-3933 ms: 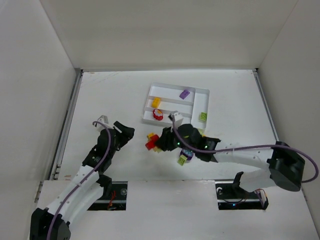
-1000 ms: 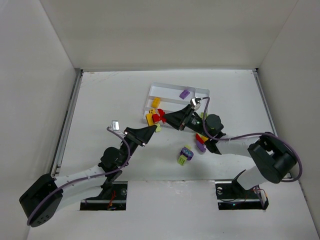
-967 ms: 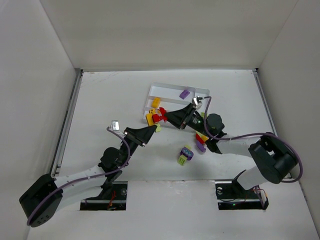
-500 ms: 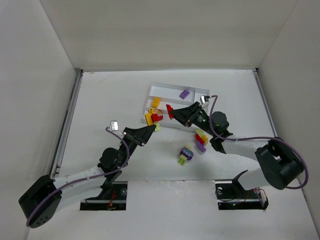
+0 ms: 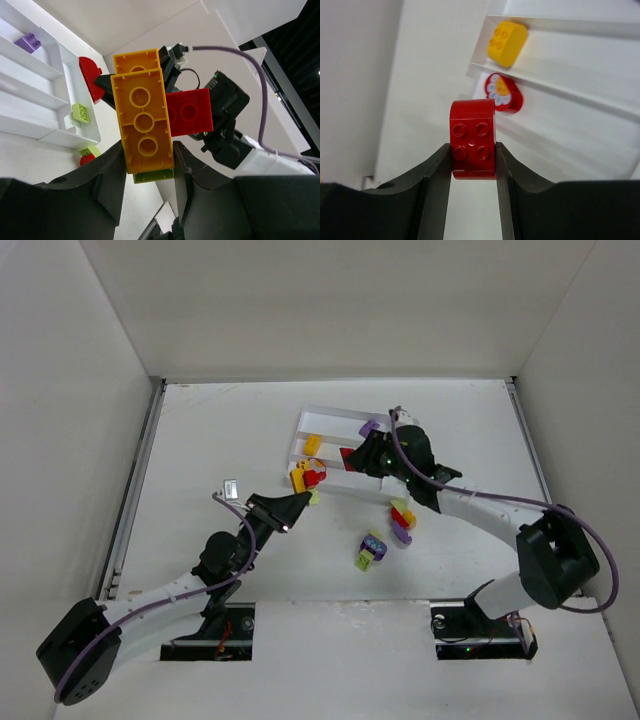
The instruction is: Sort the legos into containers by color
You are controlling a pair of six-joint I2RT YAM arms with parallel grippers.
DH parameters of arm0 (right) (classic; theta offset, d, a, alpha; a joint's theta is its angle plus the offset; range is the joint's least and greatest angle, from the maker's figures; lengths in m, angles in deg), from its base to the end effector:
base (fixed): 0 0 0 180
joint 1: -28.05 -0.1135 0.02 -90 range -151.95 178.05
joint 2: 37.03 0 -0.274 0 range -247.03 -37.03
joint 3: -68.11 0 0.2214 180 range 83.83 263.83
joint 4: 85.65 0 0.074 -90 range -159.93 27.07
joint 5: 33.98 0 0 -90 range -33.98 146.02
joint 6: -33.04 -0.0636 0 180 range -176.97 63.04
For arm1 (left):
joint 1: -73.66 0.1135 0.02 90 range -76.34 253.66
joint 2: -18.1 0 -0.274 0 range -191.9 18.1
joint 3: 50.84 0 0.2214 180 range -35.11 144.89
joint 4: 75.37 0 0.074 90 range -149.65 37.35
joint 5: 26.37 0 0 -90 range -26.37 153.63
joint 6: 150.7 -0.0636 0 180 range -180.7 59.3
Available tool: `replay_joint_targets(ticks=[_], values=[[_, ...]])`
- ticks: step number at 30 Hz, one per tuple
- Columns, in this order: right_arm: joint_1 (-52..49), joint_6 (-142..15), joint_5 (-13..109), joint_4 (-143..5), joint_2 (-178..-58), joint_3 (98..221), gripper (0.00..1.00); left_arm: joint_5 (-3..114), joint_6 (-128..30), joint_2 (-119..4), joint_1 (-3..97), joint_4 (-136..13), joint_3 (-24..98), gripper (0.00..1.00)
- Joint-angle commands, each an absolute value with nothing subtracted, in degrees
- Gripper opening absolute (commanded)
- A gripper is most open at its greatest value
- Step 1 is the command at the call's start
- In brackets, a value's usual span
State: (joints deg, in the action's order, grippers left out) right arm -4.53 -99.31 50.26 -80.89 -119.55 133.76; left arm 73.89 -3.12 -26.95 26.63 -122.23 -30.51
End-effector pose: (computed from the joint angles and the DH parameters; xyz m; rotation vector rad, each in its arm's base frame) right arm 0.2694 0.1797 0.2703 0.1058 2.0692 0.9382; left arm 0.1133 -0.1050 0.2663 -0.2965 1.2971 -1.4788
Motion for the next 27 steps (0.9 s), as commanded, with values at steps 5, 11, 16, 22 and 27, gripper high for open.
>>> replay_joint_targets(ticks=[5, 11, 16, 22, 27], values=[[-8.73, -83.6, 56.01, -67.21, -128.42, 144.29, 0.32, 70.05, -0.85, -25.23, 29.32, -124.69, -30.63, 0.15], [-9.26, -80.44, 58.82, -63.96, -133.26, 149.65, 0.32, 69.51, 0.12, -25.66, 30.11, -124.69, -31.77, 0.15], [-9.87, -77.53, 62.78, -61.41, -137.48, 153.96, 0.32, 69.51, 0.12, -26.28, 29.76, -125.21, -32.21, 0.15], [-9.87, -76.3, 63.22, -60.7, -140.03, 155.9, 0.33, 68.64, 0.12, -25.93, 29.67, -125.13, -32.3, 0.16], [-9.87, -75.77, 63.31, -60.79, -141.0, 156.16, 0.33, 68.2, 0.12, -26.46, 29.41, -125.3, -32.13, 0.16]])
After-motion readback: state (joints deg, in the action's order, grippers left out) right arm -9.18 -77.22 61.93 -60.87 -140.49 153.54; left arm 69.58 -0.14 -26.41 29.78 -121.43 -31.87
